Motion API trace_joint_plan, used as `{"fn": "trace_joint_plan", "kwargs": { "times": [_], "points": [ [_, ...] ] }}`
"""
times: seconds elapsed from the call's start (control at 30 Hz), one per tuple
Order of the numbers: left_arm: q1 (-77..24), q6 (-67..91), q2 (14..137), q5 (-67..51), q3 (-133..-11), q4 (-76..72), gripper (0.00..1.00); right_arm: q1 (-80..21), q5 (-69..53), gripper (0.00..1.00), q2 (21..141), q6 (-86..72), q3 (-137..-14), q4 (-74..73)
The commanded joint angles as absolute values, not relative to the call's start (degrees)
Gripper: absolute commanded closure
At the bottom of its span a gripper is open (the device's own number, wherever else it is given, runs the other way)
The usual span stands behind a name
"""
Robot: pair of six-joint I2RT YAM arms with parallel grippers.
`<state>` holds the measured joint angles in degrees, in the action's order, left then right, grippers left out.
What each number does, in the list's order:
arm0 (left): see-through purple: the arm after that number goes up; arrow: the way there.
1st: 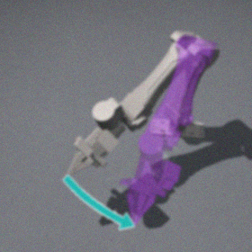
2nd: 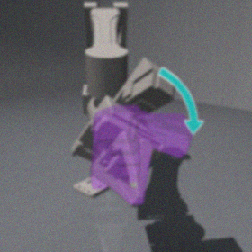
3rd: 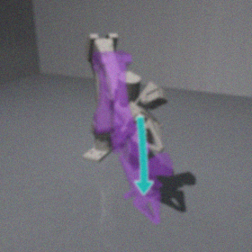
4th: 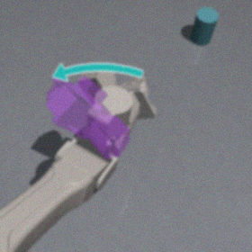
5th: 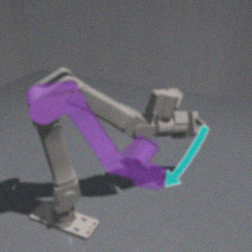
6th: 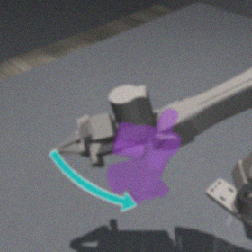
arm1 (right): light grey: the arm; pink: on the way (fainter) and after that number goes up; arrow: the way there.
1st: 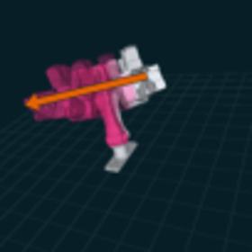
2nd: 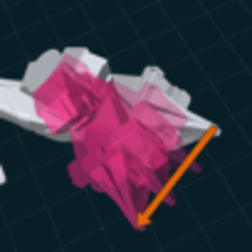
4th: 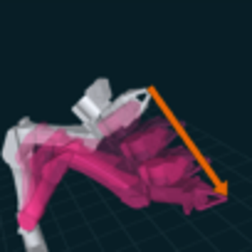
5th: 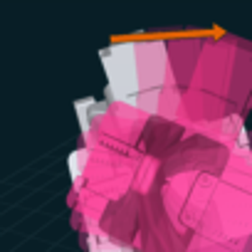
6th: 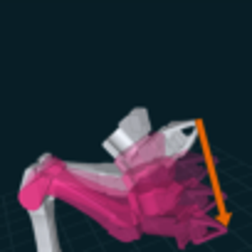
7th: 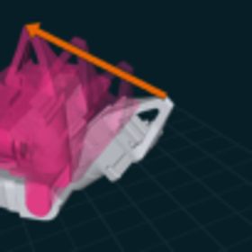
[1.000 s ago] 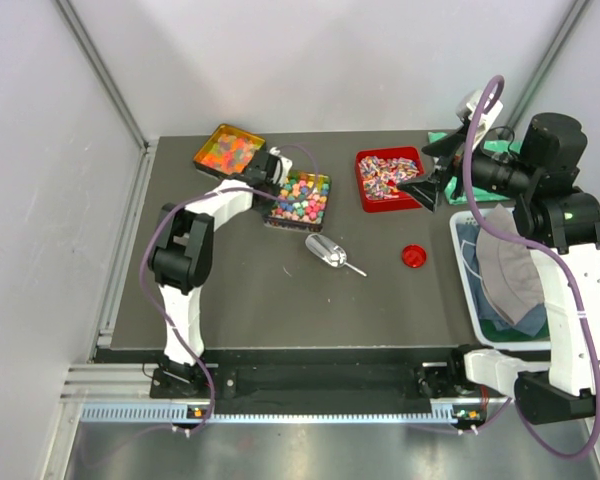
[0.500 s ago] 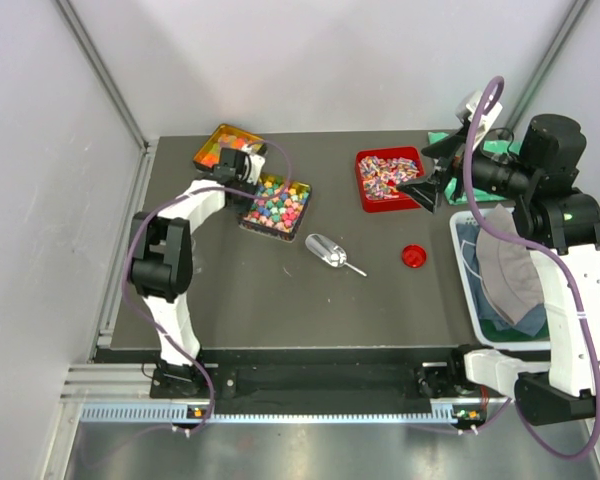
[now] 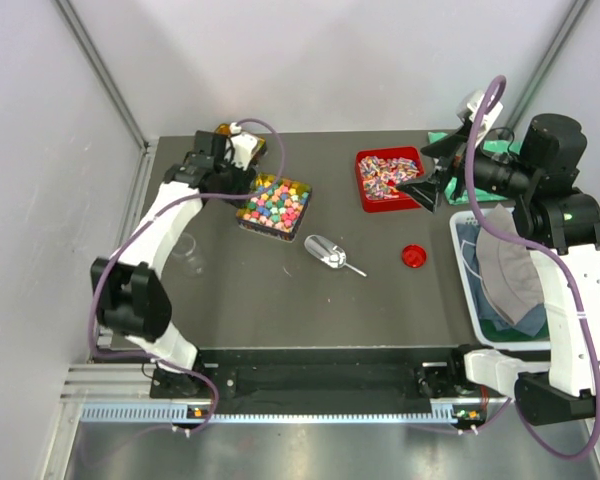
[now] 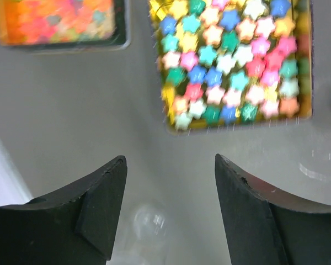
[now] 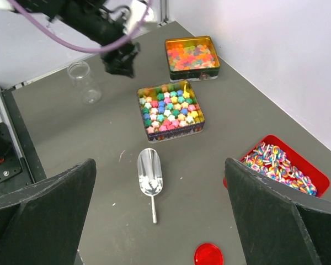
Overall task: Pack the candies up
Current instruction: Move the storage box to the center of the board, then pick up the packing bottle from the center of the board.
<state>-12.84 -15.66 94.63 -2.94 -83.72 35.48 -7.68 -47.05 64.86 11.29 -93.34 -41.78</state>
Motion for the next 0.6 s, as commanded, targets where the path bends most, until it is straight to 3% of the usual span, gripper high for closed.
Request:
{"fn": "trace_joint_plan", "kwargs": {
  "times": [0.0, 0.33, 0.57],
  "points": [
    [-10.4, -19.5, 84.8, -0.5, -84.8, 45.7, 0.31, -6.8, -49.3, 0.01, 63.6, 10.5, -93.3, -38.9],
    [-1.7, -23.3, 72.6, -2.7, -75.6, 57.0, 0.37, -6.9, -51.1, 0.01, 64.0, 9.0, -92.9, -37.4],
    [1.9, -24.7, 72.2, -2.3, -70.9, 56.3, 0.31, -6.9, -50.7, 0.01, 63.2, 9.2, -92.1, -37.6]
  ]
}}
